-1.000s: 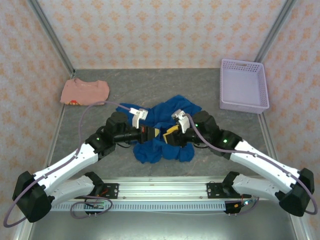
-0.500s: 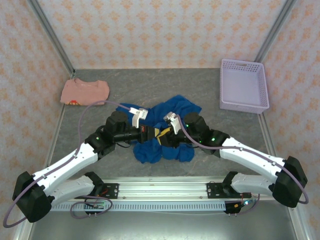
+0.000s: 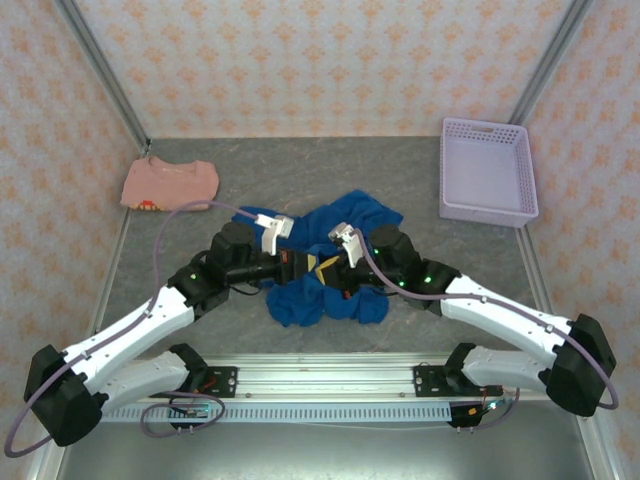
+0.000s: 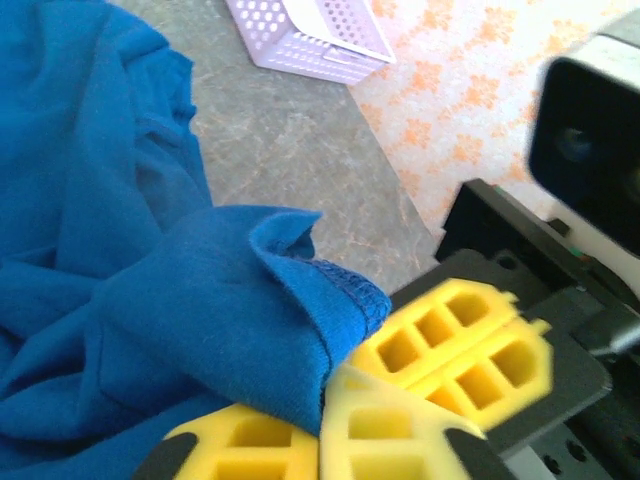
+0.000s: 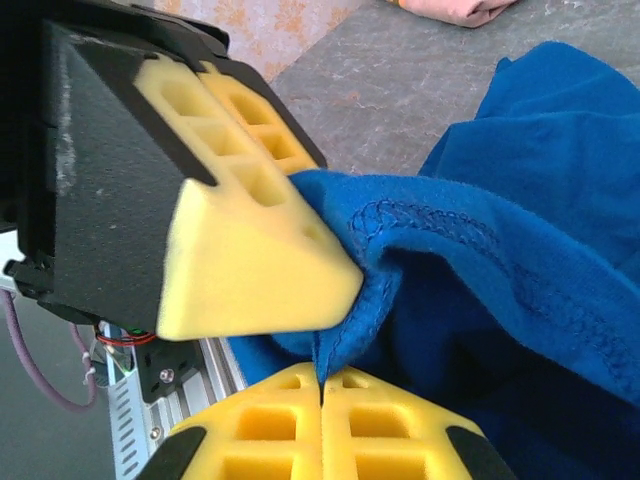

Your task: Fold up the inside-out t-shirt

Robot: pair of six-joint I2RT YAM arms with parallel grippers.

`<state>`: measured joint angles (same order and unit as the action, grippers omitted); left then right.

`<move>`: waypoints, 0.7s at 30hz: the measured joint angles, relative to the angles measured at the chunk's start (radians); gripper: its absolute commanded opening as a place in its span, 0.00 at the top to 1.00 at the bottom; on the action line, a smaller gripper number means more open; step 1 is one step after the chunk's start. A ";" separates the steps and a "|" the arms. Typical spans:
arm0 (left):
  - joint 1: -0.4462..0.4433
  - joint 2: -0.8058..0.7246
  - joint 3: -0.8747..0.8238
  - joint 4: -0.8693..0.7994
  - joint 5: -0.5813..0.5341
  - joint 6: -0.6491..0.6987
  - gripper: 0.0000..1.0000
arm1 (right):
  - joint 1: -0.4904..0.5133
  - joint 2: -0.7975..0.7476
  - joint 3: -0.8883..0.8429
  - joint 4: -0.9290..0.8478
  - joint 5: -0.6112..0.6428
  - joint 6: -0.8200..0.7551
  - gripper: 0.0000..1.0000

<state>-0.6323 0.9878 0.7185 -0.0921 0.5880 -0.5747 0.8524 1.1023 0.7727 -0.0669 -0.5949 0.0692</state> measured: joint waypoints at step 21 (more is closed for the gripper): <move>-0.051 -0.145 -0.022 -0.139 -0.214 0.222 0.36 | -0.061 0.126 0.246 -0.154 -0.121 0.187 1.00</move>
<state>-0.6834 0.8429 0.6964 -0.2310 0.3740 -0.3523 0.7910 1.2278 1.0191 -0.2214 -0.7158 0.2562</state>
